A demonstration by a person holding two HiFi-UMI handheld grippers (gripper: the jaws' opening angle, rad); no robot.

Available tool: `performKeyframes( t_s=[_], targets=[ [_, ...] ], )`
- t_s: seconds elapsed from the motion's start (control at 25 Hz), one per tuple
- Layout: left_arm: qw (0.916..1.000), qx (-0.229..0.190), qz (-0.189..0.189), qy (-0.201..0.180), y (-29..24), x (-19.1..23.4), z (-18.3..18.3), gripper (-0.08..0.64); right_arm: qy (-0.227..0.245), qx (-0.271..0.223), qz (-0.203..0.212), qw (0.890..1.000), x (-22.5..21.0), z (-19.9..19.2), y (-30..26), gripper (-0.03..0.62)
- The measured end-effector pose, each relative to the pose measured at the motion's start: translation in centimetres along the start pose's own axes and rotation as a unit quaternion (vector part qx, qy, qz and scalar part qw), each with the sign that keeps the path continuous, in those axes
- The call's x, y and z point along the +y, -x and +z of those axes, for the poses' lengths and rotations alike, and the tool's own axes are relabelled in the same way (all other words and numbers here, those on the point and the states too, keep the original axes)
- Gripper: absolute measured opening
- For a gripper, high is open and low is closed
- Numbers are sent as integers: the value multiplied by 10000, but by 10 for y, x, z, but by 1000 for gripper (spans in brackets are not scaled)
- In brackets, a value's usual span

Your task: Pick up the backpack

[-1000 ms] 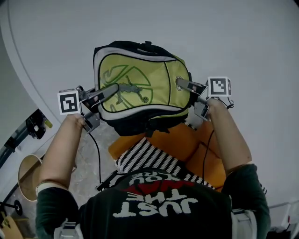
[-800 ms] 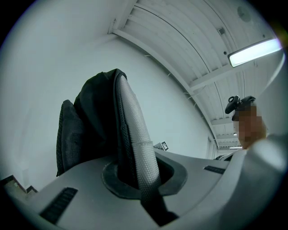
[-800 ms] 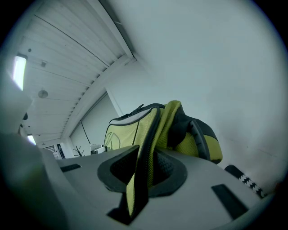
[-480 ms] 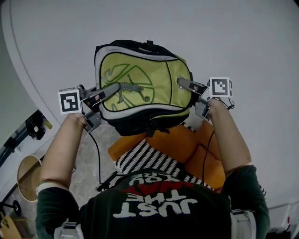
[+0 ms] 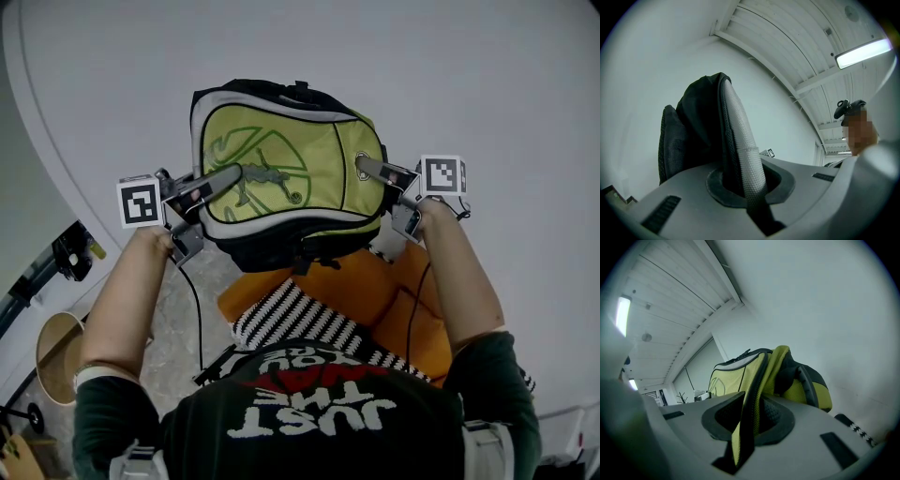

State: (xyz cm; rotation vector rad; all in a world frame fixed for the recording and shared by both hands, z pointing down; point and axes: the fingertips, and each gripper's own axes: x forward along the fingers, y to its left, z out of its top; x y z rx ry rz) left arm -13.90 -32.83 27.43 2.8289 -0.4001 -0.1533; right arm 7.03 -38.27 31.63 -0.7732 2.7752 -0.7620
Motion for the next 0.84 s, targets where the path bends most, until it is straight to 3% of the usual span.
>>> performKeyframes(
  t_s=[0.2, 0.84],
  targets=[
    [10000, -3, -31, 18, 0, 1, -1, 32, -142, -29, -46, 9999, -2, -3, -1, 80],
    [10000, -8, -4, -29, 2, 3, 0, 32, 25, -30, -14, 10000, 0, -1, -1, 80]
  ],
)
